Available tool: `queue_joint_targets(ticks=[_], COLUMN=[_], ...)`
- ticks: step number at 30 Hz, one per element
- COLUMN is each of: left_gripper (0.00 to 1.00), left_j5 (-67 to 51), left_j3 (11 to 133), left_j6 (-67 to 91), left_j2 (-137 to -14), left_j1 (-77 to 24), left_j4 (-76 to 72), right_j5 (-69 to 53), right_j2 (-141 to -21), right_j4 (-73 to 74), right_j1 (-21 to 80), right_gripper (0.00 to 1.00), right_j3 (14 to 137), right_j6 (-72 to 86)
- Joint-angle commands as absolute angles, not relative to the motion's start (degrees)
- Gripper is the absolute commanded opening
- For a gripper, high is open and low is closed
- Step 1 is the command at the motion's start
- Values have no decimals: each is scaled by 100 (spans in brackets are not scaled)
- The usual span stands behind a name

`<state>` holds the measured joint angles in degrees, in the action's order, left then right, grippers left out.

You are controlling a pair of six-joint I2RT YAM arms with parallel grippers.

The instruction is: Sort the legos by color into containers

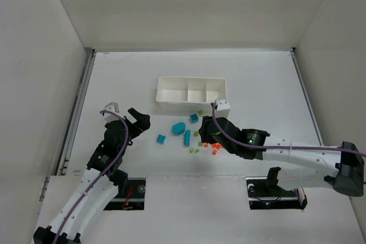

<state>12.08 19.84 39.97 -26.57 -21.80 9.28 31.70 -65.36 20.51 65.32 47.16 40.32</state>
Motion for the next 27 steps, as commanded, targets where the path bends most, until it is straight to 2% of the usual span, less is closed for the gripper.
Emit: queue_joint_targets(ticks=[1, 5, 8, 10, 14, 15, 18, 19, 20, 21, 22, 24, 26, 27], left_gripper=[100, 100, 100, 100, 100, 100, 100, 88, 62, 42, 28, 19, 19, 23], left_j5=[1239, 1396, 1590, 1565, 1819, 1872, 1767, 1662, 1522, 1390, 1241, 977, 1036, 1229], left_j3=[1872, 1723, 1731, 1784, 1425, 1319, 916, 810, 730, 721, 782, 1088, 1230, 1248], left_j6=[4429, 4500, 4343, 4359, 4834, 4799, 4352, 4281, 4202, 4132, 4079, 3842, 3709, 3683], left_j2=[-2620, -2382, -2522, -2593, -2172, -2049, -1584, -1417, -1276, -1240, -1344, -1799, -2178, -2258], left_j1=[-2175, -2061, -2175, -2350, -2658, -2685, -2667, -2667, -2650, -2615, -2597, -2632, -2859, -2991], left_j4=[712, 633, 370, 247, -358, -482, -973, -1115, -1255, -1283, -1240, -829, -485, -335], right_j5=[3270, 3243, 3217, 3217, 3199, 3191, 3234, 3234, 3243, 3234, 3226, 3208, 3182, 3164], right_j2=[-6626, -6881, -6996, -7031, -7198, -7277, -7496, -7567, -7637, -7716, -7786, -7953, -8173, -8278], right_j4=[1934, 1881, 1881, 1811, 1328, 1179, 827, 713, 608, 519, 440, 317, 177, 89], right_j1=[6675, 6710, 6719, 6771, 6921, 6973, 7070, 7079, 7079, 7079, 7079, 7079, 7045, 7018], right_gripper=[46, 19, 14, 18, 36, 43, 53, 56, 58, 59, 61, 64, 65, 65], right_j3=[5027, 5010, 5001, 4966, 4790, 4747, 4650, 4606, 4571, 4553, 4527, 4518, 4509, 4509], right_j6=[4166, 4254, 4263, 4254, 4184, 4157, 4140, 4131, 4113, 4096, 4070, 4043, 4060, 4061])
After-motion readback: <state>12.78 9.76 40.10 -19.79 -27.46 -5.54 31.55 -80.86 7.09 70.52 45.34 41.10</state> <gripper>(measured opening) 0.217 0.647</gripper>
